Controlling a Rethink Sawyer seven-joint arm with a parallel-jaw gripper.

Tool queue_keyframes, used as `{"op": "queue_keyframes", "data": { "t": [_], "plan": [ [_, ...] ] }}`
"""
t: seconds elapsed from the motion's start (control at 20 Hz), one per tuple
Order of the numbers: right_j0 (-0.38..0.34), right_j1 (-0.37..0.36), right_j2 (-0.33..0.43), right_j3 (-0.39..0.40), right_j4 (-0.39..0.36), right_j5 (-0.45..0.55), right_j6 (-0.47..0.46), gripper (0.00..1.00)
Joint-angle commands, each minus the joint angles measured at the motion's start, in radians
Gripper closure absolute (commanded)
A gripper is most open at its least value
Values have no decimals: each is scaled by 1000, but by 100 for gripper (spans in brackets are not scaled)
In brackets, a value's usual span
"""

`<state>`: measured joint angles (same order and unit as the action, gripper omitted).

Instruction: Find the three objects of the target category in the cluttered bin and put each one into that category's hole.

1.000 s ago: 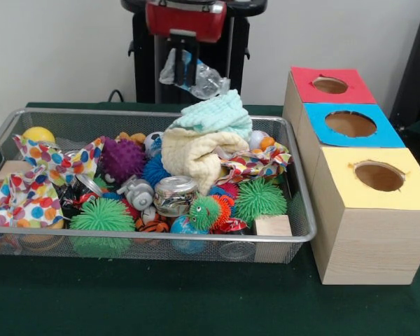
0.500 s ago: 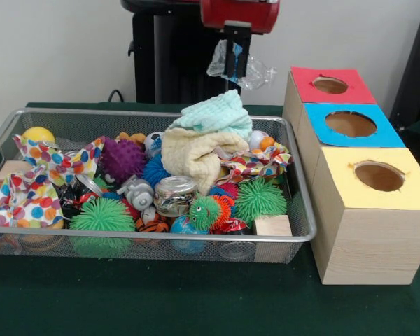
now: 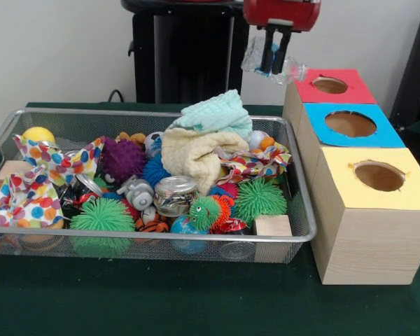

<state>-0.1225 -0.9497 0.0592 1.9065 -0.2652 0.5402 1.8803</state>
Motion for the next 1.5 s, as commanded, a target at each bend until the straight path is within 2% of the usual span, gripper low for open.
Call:
{"op": "queue_keyframes", "data": {
  "t": [0.05, 0.3, 0.5, 0.8, 1.25, 1.5],
  "plan": [
    [73, 46, -95, -56, 46, 89, 328, 100],
    [174, 85, -179, -130, 33, 78, 356, 100],
    [248, 107, -231, -196, 31, 106, 372, 100],
    [358, 130, -325, -292, -8, 126, 387, 100],
    [477, 172, -439, -371, -6, 152, 415, 100],
    [522, 217, -496, -371, -7, 77, 448, 100]
  ]
}}
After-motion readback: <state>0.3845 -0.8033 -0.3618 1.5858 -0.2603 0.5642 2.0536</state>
